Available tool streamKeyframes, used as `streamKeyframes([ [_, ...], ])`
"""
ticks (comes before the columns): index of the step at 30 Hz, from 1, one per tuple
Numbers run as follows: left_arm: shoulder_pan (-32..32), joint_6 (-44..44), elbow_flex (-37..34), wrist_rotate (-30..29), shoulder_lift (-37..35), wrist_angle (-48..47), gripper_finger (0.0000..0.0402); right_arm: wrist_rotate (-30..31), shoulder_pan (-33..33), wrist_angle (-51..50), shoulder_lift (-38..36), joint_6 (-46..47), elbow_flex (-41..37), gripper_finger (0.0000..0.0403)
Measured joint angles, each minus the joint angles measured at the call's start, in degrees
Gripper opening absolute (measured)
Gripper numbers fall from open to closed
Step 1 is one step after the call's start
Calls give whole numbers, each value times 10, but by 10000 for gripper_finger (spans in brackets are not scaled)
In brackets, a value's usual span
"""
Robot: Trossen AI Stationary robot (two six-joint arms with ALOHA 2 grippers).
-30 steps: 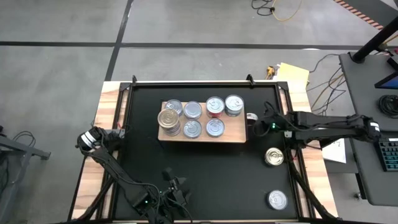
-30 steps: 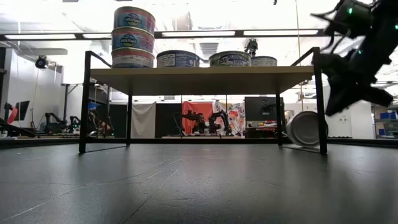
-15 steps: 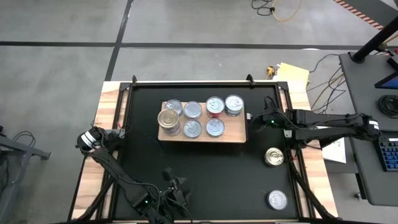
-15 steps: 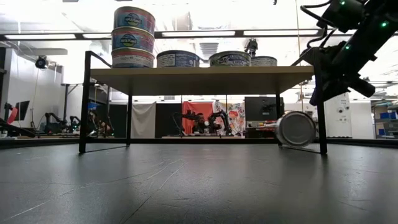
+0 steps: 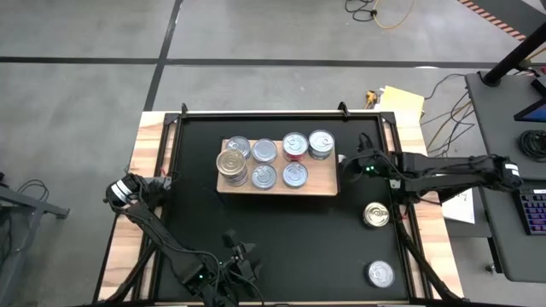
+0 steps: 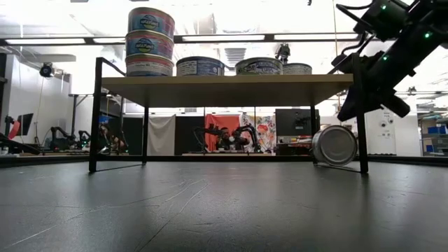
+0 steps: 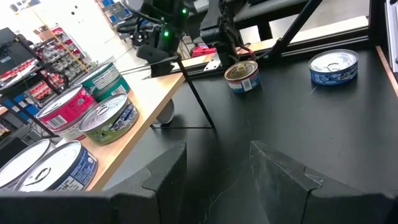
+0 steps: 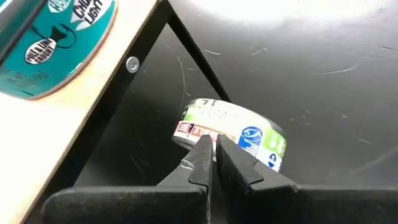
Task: Stack canned seafood by type on shelf
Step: Stack the green tuna can on the green tuna can
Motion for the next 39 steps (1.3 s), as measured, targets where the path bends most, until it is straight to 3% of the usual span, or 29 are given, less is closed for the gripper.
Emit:
streamKeyframes([
  [5,0,0,0,0,0,0,162,2,0,45,7,-4,-18,13],
  [17,0,-1,0,0,0,0,162,20,0,51,4,-9,-43,13],
  [27,0,-2,0,1,0,0,162,19,0,98,-104,1,-108,13],
  [31,0,-1,0,1,0,0,162,19,0,164,-150,2,-146,13],
  [39,0,3,0,0,0,-1,162,23,-1,276,-150,18,-211,13],
])
